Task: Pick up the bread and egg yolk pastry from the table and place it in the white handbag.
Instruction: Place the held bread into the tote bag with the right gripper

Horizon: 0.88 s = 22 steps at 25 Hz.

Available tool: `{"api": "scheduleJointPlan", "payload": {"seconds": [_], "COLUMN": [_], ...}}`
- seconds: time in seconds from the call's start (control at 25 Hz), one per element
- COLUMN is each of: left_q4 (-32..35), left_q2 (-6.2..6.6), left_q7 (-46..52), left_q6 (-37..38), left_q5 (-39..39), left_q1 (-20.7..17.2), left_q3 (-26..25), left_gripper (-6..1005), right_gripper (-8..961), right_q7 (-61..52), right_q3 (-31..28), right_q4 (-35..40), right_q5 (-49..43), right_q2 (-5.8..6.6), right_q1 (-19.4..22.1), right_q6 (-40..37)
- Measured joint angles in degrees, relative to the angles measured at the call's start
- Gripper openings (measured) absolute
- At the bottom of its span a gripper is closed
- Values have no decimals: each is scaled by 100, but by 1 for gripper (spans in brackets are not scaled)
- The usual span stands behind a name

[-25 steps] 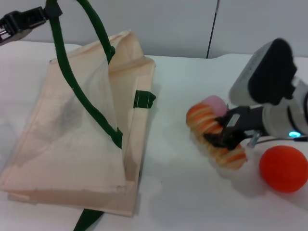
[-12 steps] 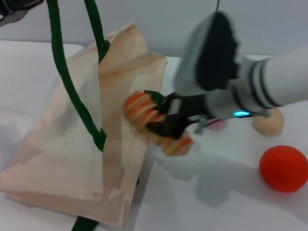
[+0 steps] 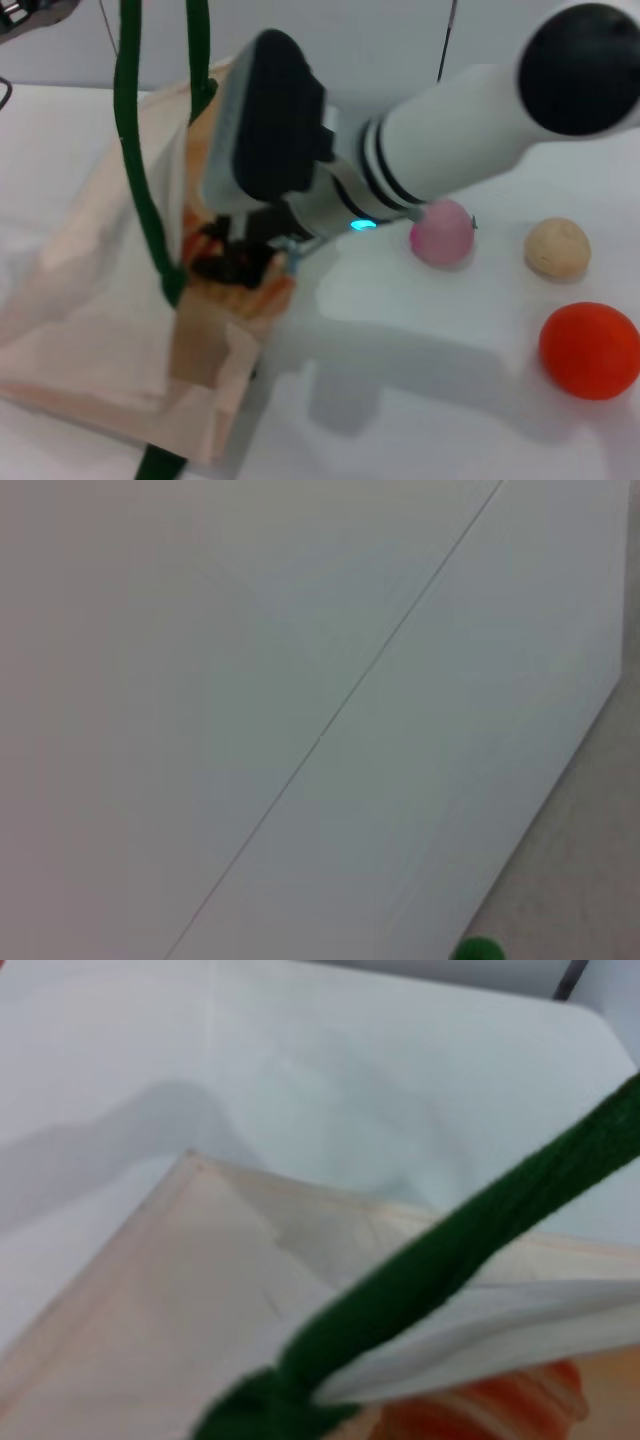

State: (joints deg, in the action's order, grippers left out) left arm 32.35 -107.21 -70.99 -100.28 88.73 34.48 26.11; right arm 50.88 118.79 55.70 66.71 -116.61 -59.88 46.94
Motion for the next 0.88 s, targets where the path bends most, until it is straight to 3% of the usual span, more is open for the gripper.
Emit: {"api": "scheduleJointPlan", "payload": {"seconds": [0.2,0.56,0.88], "left_q4": [0,-32,-46], "left_q2": [-12,-28,-28], "left_q7": [45,50,48], "left_q6": [0,0,5], "left_q5": [-3,-5,40], "left_q1": [110,181,190], "left_q3": [21,0,-1], "left_gripper": [120,120,120], "right_gripper": [326,307,290], "right_q7": [104,146,131], "right_q3": [362,794,822], "right_q4": [-515,-1045,-1562], "right_q5": [219,352,748], "right_q2": [-42,-56,-64], "right_q1": [-331,-229,-204], "right_q6": [-967,-2483,-3310]}}
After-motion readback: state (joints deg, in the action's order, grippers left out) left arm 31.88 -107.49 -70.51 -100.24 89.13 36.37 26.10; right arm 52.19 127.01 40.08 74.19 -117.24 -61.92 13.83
